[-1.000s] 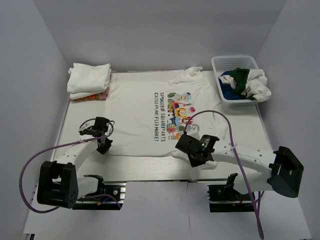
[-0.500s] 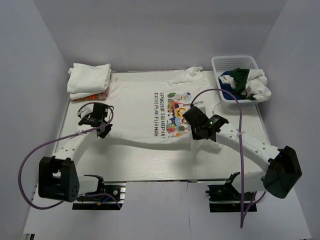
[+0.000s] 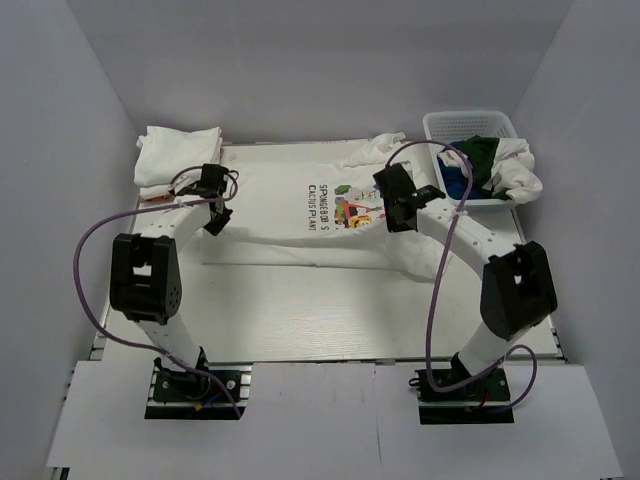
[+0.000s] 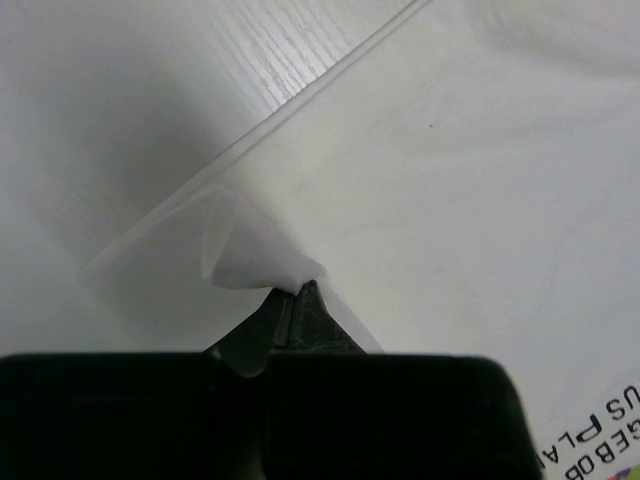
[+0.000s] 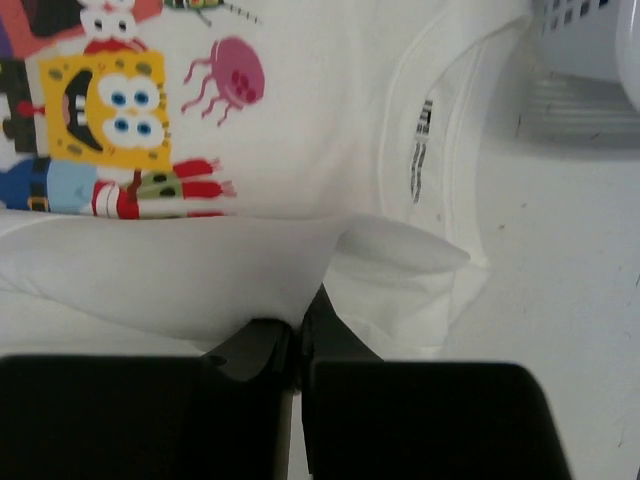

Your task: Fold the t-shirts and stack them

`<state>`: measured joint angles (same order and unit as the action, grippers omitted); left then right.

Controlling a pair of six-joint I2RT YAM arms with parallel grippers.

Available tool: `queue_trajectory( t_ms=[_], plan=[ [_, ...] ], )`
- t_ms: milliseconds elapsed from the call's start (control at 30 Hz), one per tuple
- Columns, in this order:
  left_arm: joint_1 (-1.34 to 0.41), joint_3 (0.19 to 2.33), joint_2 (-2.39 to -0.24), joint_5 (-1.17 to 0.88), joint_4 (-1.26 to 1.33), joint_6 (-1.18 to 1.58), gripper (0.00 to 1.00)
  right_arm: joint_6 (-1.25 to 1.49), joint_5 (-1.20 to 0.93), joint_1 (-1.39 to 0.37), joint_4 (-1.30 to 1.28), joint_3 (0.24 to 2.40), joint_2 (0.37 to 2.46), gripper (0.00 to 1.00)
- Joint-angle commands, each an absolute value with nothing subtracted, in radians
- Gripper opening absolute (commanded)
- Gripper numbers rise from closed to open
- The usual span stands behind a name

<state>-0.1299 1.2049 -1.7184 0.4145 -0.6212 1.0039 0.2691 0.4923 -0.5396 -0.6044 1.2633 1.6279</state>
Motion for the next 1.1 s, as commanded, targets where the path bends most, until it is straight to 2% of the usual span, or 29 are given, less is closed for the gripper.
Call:
queue_trajectory(
  t_ms=[0,133,200,233,267,300,333,367,400,433,467,500,667,767,867,1067],
  plan=[
    [-0.115,1.294,-1.765,0.462,-0.626,1.012,0.00,0.181,0.462,-0.491,-0.537,1.374,1.690,0.00],
    [-0.104,1.417,-1.890,0.492,-0.649,1.039,0.00,0.051,0.443,-0.450,-0.476,1.486,1.837,0.00],
    [-0.094,1.524,-1.974,0.492,-0.684,1.039,0.28,-0.029,0.416,-0.431,-0.472,1.531,1.908,0.00],
    [-0.094,1.557,-1.997,0.492,-0.727,1.028,0.47,-0.058,0.431,-0.428,-0.460,1.598,1.957,0.02],
    [-0.094,1.586,-2.015,0.483,-0.745,1.019,0.70,-0.108,0.434,-0.423,-0.457,1.621,2.004,0.26],
    [-0.094,1.626,-2.029,0.483,-0.759,1.019,0.78,-0.120,0.442,-0.417,-0.460,1.643,2.026,0.41],
    [-0.094,1.637,-2.040,0.483,-0.779,1.019,0.82,-0.101,0.528,-0.419,-0.483,1.755,2.078,0.44],
    [-0.094,1.637,-2.040,0.483,-0.779,1.008,0.93,-0.095,0.546,-0.416,-0.511,1.788,2.118,0.52],
    [-0.094,1.637,-2.028,0.474,-0.779,0.996,0.96,-0.080,0.558,-0.416,-0.579,1.822,2.132,0.72],
    [-0.094,1.617,-2.014,0.474,-0.779,0.996,1.00,-0.066,0.578,-0.414,-0.592,1.856,2.138,0.76],
    [-0.094,1.585,-1.982,0.474,-0.770,0.996,1.00,-0.039,0.575,-0.416,-0.601,1.842,2.116,0.86],
    [-0.094,1.565,-1.962,0.474,-0.752,0.996,1.00,-0.023,0.566,-0.422,-0.589,1.820,2.094,0.90],
    [-0.104,1.453,-1.852,0.465,-0.716,0.971,1.00,0.142,0.379,-0.422,-0.430,1.441,1.818,0.90],
    [-0.115,1.405,-1.809,0.416,-0.691,0.928,1.00,0.161,0.120,-0.422,-0.298,1.226,1.711,0.90],
    [-0.115,1.329,-1.781,0.365,-0.640,0.879,1.00,0.189,0.078,-0.422,-0.227,1.164,1.694,0.90],
    [-0.115,1.243,-1.779,0.304,-0.546,0.813,1.00,0.195,0.117,-0.413,-0.201,1.245,1.827,0.90]
  ],
)
